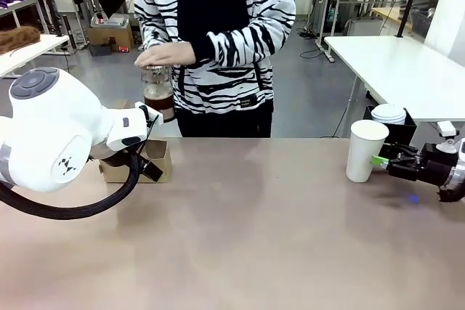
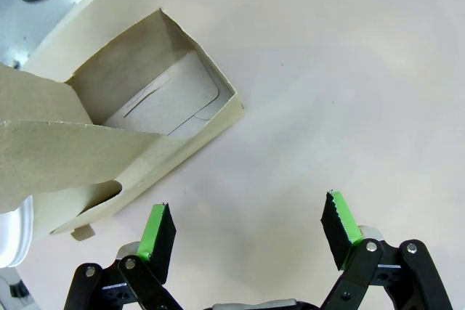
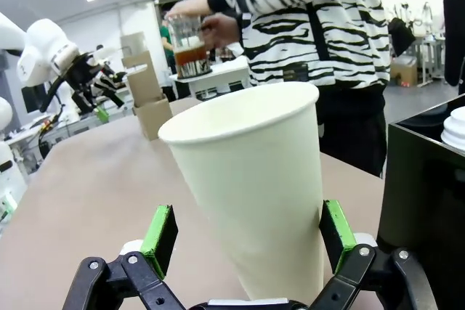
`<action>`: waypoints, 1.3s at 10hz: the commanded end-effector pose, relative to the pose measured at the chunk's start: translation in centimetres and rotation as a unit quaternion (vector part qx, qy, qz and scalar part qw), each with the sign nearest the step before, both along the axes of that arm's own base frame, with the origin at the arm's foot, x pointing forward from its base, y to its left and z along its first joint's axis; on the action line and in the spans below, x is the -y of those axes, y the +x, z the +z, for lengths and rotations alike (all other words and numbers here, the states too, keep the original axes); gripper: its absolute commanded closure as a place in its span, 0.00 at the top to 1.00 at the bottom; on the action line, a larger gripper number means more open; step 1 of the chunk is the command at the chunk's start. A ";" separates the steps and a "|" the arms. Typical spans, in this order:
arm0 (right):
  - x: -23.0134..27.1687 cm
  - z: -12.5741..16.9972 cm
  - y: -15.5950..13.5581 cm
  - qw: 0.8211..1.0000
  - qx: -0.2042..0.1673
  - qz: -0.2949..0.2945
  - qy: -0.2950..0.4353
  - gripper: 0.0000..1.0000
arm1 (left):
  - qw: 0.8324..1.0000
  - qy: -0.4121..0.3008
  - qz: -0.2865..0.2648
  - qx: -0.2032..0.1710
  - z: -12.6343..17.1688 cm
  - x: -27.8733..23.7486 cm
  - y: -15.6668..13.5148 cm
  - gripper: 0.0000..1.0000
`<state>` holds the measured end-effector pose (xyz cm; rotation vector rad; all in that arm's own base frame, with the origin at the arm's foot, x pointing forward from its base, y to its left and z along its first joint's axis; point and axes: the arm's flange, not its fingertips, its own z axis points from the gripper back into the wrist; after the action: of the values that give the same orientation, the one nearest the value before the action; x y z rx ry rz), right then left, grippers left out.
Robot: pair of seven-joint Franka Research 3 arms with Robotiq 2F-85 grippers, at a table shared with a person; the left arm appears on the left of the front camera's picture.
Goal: Pour a drink into a cup and package it in a carrier.
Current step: Pick up the 600 ml Paper Cup and place it in the middle top area of the table.
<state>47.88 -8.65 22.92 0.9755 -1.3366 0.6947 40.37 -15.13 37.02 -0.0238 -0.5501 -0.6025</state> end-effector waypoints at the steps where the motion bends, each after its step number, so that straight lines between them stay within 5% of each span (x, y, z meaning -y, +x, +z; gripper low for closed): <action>1: -2.0 0.1 0.4 1.000 0.003 -0.024 -0.013 1.00 | 1.000 0.000 -0.001 0.000 0.0 0.0 0.0 1.00; 13: -4.8 0.2 4.0 0.999 -0.031 -0.034 -0.022 1.00 | 1.000 0.000 -0.001 0.000 0.0 0.0 0.0 1.00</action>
<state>51.06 -4.25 22.71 0.8930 -1.3055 0.6637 40.37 -15.13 37.02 -0.0237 -0.5500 -0.6025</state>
